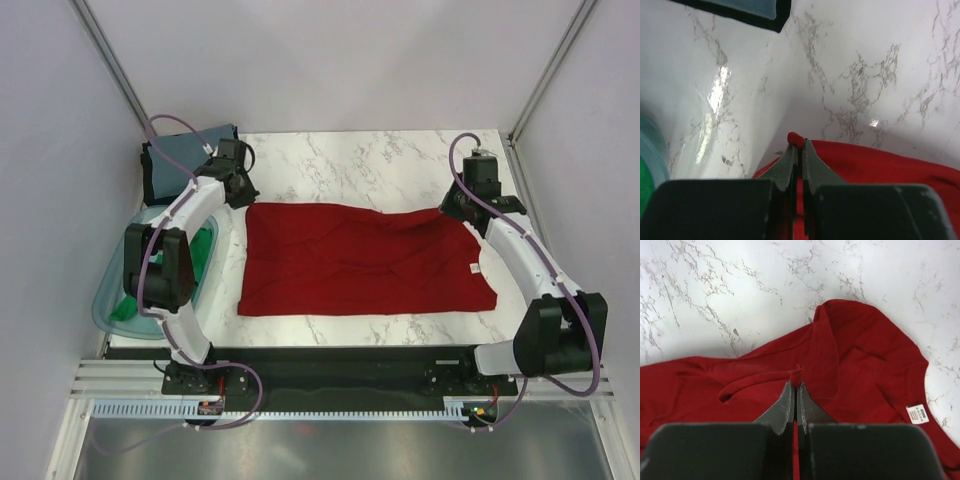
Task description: Fold and stack the t-shirts
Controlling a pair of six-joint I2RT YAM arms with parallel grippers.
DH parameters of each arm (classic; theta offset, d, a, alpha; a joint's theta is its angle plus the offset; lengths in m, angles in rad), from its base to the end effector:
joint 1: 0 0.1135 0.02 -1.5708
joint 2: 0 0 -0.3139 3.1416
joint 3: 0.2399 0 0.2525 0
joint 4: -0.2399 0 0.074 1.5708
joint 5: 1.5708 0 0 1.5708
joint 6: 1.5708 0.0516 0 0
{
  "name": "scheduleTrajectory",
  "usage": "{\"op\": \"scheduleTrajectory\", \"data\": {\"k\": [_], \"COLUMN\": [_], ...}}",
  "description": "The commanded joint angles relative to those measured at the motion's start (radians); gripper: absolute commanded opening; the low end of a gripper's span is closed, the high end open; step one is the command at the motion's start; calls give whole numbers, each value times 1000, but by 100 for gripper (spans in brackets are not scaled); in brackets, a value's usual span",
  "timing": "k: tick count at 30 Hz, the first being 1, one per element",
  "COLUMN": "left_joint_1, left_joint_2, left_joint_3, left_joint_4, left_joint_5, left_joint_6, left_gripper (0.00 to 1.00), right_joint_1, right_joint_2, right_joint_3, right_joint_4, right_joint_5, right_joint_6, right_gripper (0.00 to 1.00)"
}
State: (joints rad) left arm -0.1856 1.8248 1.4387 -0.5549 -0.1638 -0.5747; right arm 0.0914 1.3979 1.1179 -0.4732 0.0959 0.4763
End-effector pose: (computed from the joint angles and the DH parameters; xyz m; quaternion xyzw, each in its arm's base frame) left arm 0.4166 -0.0697 0.2796 -0.2081 0.9249 -0.0423 0.3155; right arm 0.3089 0.0233 0.3269 0.1940 0.8960 0.0690 0.3935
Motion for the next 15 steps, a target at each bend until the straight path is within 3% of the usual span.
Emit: {"op": "scheduleTrajectory", "data": {"k": [1,8,15], "left_joint_1": [0,0,-2], "left_joint_2": [-76,-150,-220], "left_joint_3": [-63,-165,-259], "left_joint_4": [49,99,142], "left_joint_5": [-8,-2,1], "left_joint_6": [18,33,38], "left_gripper": [2,2,2], "right_joint_1": [-22,-38,-39], "right_joint_2": [-108,-250,-417], "right_joint_3": [-38,-127,-208], "right_joint_4": [11,-36,-146], "right_joint_5": [28,13,105], "right_joint_6": [21,62,94], "right_gripper": [0,0,0]}}
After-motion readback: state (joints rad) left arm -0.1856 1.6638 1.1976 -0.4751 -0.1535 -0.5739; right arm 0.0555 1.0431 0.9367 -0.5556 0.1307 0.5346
